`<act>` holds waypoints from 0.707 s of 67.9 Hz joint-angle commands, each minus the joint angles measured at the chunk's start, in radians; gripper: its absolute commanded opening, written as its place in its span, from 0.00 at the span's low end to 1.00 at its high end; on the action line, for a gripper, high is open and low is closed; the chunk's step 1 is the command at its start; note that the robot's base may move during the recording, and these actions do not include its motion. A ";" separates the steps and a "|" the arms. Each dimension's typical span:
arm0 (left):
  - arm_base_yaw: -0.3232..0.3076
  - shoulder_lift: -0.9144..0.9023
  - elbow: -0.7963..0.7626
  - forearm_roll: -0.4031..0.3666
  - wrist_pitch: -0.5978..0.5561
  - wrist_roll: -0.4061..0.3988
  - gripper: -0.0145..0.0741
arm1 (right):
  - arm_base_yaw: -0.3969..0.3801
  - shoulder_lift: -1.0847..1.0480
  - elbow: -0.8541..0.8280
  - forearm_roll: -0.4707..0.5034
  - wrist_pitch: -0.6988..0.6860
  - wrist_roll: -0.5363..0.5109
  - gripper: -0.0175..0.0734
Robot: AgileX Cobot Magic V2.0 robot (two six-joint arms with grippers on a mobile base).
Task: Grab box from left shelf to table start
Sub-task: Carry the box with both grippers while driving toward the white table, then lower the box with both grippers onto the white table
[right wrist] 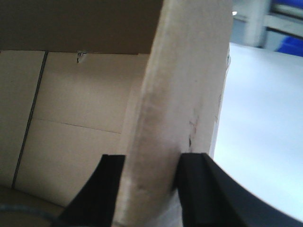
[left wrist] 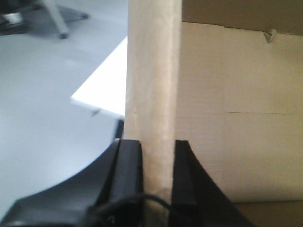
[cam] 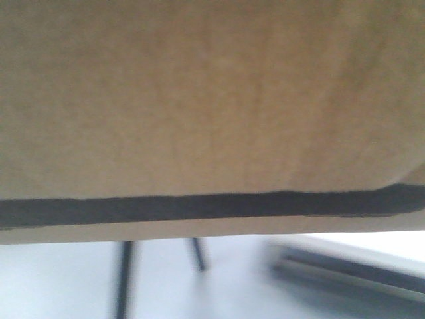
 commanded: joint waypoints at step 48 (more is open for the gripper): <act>-0.001 0.012 0.024 0.032 -0.173 -0.013 0.05 | -0.004 0.007 -0.036 -0.090 -0.125 -0.011 0.26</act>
